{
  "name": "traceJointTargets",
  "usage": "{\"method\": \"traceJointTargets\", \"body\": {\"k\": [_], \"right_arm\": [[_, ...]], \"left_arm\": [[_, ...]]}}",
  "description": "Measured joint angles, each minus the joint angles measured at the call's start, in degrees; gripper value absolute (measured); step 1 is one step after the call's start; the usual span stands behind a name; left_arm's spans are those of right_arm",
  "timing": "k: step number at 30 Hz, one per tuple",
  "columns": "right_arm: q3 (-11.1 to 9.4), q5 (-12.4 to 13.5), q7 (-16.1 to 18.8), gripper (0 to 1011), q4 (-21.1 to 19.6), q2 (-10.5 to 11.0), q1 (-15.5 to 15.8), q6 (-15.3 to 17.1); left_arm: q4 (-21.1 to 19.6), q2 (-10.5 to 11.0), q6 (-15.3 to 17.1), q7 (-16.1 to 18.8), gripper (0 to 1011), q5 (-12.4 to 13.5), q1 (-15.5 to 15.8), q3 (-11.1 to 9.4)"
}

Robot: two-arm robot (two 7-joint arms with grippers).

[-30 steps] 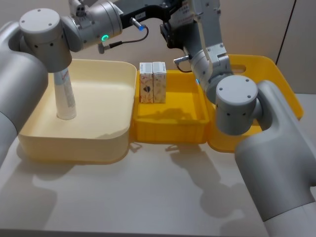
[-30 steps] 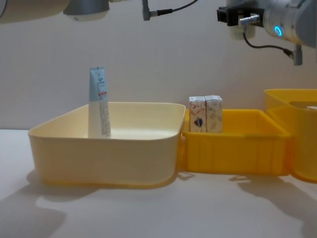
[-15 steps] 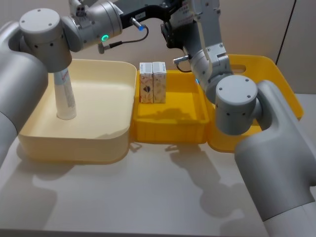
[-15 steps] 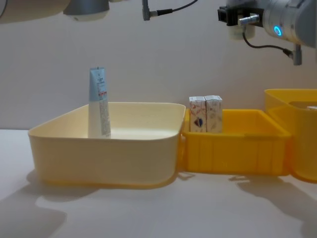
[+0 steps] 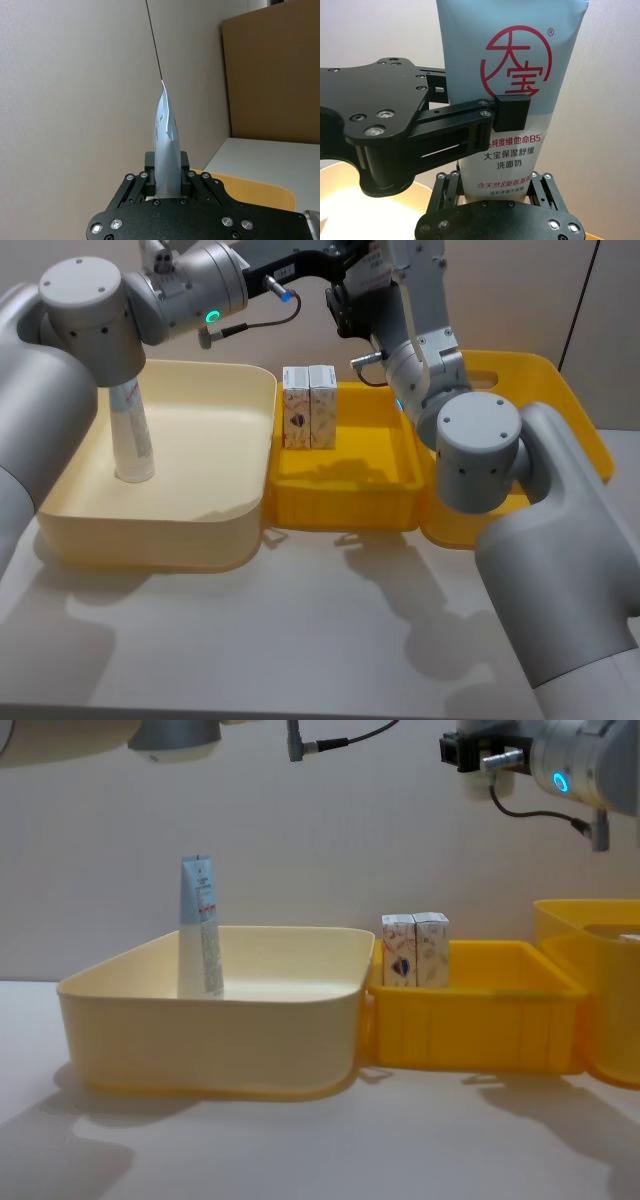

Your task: Bimanual collaborative sorting of washing and personal care products

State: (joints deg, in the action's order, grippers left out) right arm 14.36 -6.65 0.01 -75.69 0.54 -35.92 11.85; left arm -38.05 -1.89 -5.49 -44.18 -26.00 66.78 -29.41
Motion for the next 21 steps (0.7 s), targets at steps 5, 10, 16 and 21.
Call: {"method": "traceJointTargets", "body": {"k": [5, 10, 16, 21], "right_arm": [[0.0, 0.0, 0.0, 574, 0.0, 0.0, 0.0, 0.0], [0.0, 0.0, 0.0, 574, 0.0, 0.0, 0.0, 0.01], [0.01, 0.0, 0.0, 574, 0.01, 0.0, 0.0, 0.02], [0.0, 0.0, 0.0, 574, 0.0, 0.0, 0.01, 0.02]], "left_arm": [[0.0, 0.0, 0.0, 0.0, 255, 0.0, 0.0, 0.0], [-0.01, 0.0, 0.0, -0.01, 282, 0.0, 0.0, 0.0], [-0.02, -0.01, -0.01, -0.02, 434, -0.02, 0.0, 0.0], [-0.02, 0.0, -0.01, -0.02, 599, -0.02, 0.0, 0.0]]}}
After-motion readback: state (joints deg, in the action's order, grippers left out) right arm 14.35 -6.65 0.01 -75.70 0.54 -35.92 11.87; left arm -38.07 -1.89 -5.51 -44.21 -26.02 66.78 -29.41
